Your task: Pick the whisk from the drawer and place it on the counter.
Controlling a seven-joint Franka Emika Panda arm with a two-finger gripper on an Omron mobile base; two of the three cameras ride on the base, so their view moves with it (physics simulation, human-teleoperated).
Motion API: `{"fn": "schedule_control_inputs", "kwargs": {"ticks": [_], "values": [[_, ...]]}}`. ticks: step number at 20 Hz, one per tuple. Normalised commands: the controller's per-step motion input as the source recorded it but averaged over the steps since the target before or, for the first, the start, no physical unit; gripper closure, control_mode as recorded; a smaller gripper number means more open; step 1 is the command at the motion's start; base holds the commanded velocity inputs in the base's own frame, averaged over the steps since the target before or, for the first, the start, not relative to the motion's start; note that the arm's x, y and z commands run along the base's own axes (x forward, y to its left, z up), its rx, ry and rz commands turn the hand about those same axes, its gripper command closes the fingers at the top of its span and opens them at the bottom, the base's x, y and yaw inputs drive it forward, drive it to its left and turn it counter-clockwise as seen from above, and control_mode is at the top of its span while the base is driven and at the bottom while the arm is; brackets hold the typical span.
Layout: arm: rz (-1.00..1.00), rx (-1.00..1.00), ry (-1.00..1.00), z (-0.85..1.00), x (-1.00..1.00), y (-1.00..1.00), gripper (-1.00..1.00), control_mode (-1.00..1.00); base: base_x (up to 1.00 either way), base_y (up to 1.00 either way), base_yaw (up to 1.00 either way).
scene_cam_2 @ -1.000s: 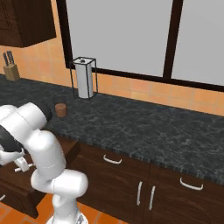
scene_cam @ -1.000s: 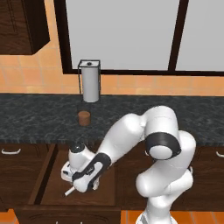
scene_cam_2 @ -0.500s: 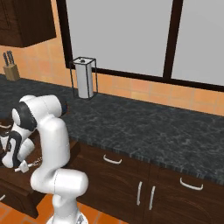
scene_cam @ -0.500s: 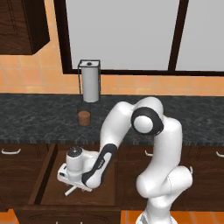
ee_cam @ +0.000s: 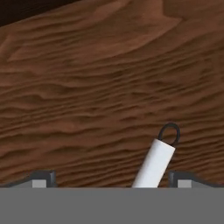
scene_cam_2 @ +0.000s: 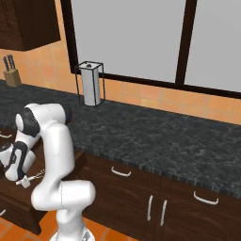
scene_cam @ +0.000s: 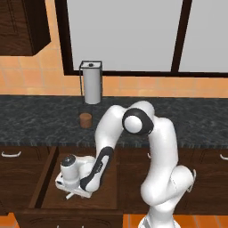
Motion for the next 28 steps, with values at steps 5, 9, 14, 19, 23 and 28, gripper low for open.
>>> {"fn": "schedule_control_inputs", "kwargs": {"ticks": [5, 9, 14, 19, 23, 28], "values": [[0.0, -0.06, 0.01, -0.31, 0.37, 0.22, -1.0, -1.0, 0.0, 0.0, 0.0], [0.0, -0.12, 0.11, -0.26, 0.18, 0.17, 1.0, -1.0, 0.0, 0.0, 0.0], [0.0, -0.05, 0.06, -0.15, -0.01, -0.01, 1.0, -1.0, 0.0, 0.0, 0.0], [0.0, 0.04, -0.14, 0.0, -0.45, -0.7, 1.0, -1.0, 0.0, 0.0, 0.0], [-0.11, 0.24, -0.29, 0.86, -0.34, -0.64, 1.0, -1.0, 0.0, 0.0, 0.0], [-0.21, 0.1, -0.25, 1.0, 0.0, 0.0, 1.0, -1.0, 0.0, 0.0, 0.0]]}}
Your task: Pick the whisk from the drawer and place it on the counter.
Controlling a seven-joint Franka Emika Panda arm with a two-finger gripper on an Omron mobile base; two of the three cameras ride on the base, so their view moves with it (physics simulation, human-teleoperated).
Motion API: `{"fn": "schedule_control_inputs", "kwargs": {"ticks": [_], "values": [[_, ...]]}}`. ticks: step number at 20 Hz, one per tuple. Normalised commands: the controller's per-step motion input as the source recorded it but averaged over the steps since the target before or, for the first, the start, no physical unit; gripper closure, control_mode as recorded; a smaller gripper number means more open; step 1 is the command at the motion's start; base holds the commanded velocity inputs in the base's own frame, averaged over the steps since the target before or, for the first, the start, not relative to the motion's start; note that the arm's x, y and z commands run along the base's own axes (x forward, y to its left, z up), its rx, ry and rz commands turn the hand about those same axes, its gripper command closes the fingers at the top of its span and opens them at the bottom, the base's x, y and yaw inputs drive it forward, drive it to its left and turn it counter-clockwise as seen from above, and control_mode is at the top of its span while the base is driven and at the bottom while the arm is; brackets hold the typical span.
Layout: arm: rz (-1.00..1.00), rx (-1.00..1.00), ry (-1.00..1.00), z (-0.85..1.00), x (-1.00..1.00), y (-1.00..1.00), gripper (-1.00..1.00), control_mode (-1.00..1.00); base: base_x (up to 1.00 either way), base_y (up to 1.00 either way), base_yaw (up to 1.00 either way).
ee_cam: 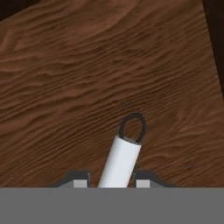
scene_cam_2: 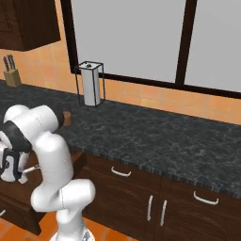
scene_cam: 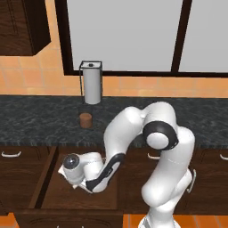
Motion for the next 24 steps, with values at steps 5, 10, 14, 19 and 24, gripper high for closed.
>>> {"fn": "schedule_control_inputs", "kwargs": {"ticks": [5, 10, 14, 19, 24], "values": [[-0.16, -0.01, -0.09, 1.0, 0.11, 0.26, 1.0, -1.0, 0.0, 0.0, 0.0], [-0.15, -0.03, 0.0, 1.0, 0.13, 0.04, 1.0, -1.0, 0.0, 0.0, 0.0], [-0.14, -0.12, 0.0, 1.0, 0.27, -0.39, 1.0, -1.0, 0.0, 0.0, 0.0], [-0.01, 0.02, 0.01, 0.48, 0.92, -0.88, 1.0, -1.0, 0.0, 0.0, 0.0], [0.07, 0.16, 0.14, 0.0, 1.0, -0.88, 1.0, -1.0, 0.0, 0.0, 0.0]]}}
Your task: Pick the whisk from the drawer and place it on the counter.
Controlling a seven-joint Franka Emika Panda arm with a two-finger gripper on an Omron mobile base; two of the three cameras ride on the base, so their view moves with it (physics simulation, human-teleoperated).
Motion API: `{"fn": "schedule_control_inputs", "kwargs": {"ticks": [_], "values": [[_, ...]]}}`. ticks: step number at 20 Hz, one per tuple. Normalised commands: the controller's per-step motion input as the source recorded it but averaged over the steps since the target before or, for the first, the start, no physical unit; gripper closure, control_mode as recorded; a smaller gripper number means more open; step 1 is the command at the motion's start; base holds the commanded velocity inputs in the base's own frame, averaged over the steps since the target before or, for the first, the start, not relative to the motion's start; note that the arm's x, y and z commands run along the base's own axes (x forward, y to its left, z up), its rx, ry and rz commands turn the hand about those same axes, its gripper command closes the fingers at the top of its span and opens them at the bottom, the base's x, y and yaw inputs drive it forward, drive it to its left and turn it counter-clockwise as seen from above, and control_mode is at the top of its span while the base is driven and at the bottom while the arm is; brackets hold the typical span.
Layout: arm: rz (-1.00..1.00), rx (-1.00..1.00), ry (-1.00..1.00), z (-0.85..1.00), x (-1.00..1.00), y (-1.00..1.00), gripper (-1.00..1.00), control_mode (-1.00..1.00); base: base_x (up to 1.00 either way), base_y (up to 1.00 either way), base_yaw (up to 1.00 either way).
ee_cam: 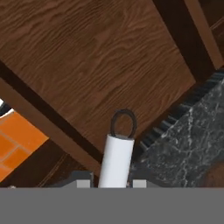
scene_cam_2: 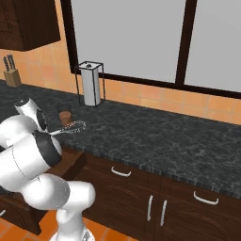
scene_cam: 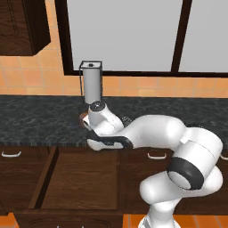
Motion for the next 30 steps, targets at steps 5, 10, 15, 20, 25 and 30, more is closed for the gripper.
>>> {"fn": "schedule_control_inputs", "kwargs": {"ticks": [5, 10, 15, 20, 25, 30], "values": [[0.21, 0.04, 0.42, -0.1, 1.0, -0.62, 1.0, -1.0, 0.0, 0.0, 0.0], [0.04, 0.03, -0.02, -0.1, 0.73, -0.33, 1.0, -1.0, 0.0, 0.0, 0.0], [0.0, -0.17, -0.42, -0.75, 0.98, 0.02, 1.0, -1.0, 0.0, 0.0, 0.0], [0.0, -0.15, -0.04, -0.34, 0.23, -0.02, -1.0, -1.0, 0.0, 0.0, 0.0], [-0.17, 0.02, -0.14, 0.84, -0.09, 0.16, -1.0, -1.0, 0.0, 0.0, 0.0], [-0.18, 0.02, -0.17, 1.0, -0.27, 0.0, -1.0, -1.0, 0.0, 0.0, 0.0]]}}
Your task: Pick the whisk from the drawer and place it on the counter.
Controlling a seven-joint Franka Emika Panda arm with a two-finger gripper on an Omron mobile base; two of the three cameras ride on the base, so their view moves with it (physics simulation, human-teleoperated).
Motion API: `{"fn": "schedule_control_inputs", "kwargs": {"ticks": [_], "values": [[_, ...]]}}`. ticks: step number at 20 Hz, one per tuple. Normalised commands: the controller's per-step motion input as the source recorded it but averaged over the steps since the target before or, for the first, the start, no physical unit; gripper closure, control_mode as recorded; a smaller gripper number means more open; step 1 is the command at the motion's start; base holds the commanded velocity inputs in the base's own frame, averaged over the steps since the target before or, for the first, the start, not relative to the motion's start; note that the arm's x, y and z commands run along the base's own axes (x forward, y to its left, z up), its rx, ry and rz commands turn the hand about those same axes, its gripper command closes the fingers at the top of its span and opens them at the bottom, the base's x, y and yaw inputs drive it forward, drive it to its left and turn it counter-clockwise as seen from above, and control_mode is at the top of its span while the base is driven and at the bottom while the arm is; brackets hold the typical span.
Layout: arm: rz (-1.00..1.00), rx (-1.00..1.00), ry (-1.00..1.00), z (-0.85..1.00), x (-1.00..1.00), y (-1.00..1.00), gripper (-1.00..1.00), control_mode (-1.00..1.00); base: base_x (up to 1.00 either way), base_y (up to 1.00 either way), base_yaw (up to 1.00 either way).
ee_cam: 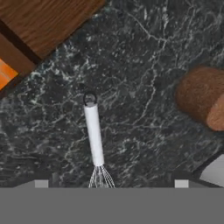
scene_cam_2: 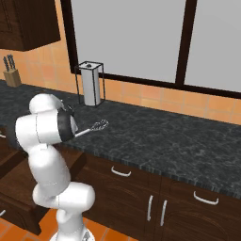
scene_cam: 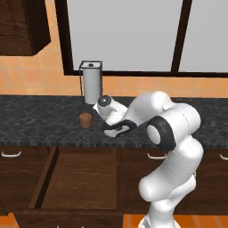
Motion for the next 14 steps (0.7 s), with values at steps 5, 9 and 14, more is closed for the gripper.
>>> {"fn": "schedule_control_inputs", "kwargs": {"ticks": [5, 9, 14], "values": [[-0.03, 0.0, -0.19, 1.0, -1.0, -0.77, -1.0, -1.0, 0.0, 0.0, 0.0], [0.0, 0.0, -0.12, 1.0, -1.0, -0.46, -1.0, -1.0, 0.0, 0.0, 0.0], [0.04, 0.06, -0.23, 1.0, -0.92, -0.26, -1.0, -1.0, 0.0, 0.0, 0.0]]}}
